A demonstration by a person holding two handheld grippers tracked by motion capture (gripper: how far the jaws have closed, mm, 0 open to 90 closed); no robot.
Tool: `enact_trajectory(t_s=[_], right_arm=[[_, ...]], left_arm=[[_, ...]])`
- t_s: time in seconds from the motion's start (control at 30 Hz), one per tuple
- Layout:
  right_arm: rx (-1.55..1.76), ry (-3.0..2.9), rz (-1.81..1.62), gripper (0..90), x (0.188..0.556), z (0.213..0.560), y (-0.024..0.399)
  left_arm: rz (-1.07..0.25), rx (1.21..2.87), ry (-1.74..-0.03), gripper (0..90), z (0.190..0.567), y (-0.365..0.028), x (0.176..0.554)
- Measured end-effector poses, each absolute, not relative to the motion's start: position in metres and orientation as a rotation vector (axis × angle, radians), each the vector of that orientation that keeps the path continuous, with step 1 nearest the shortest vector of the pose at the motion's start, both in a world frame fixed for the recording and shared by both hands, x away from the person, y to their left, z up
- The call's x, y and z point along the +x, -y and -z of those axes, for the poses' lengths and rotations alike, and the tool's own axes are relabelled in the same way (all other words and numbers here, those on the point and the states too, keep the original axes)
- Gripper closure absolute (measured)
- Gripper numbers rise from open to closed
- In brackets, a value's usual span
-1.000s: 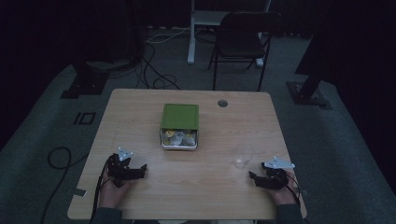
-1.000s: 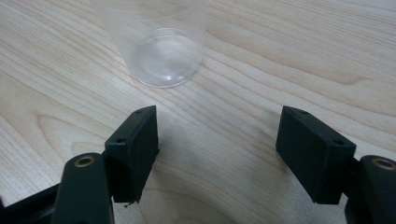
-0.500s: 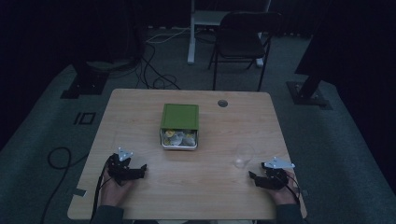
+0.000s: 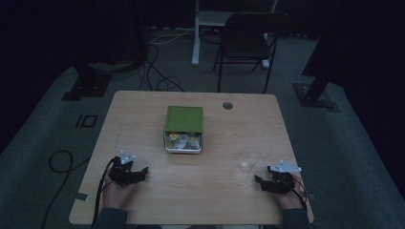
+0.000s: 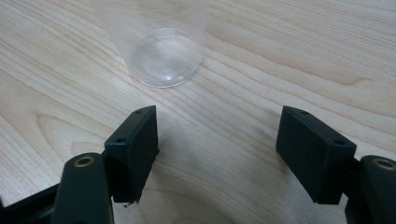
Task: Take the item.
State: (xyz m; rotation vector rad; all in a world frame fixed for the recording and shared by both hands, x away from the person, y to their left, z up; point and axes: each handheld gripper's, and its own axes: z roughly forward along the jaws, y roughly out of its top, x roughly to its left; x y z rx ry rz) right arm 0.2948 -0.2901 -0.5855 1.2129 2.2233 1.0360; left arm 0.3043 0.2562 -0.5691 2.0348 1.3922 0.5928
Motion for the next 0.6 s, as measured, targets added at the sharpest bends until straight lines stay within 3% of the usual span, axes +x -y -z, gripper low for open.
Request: enact_trajectory(t_s=[0.2, 0.6], right_arm=[[1.213, -2.223, -1.036, 29.2, 0.295, 0.586, 0.29], [1.212, -2.224, -1.036, 29.2, 0.295, 0.586, 0.29]], left_arm=[[-0.579, 2.053, -1.403, 40.3, 0.565, -0.258, 0.303], [-0.536, 2.058, -1.363, 46.3, 0.555, -0.254, 0.3]])
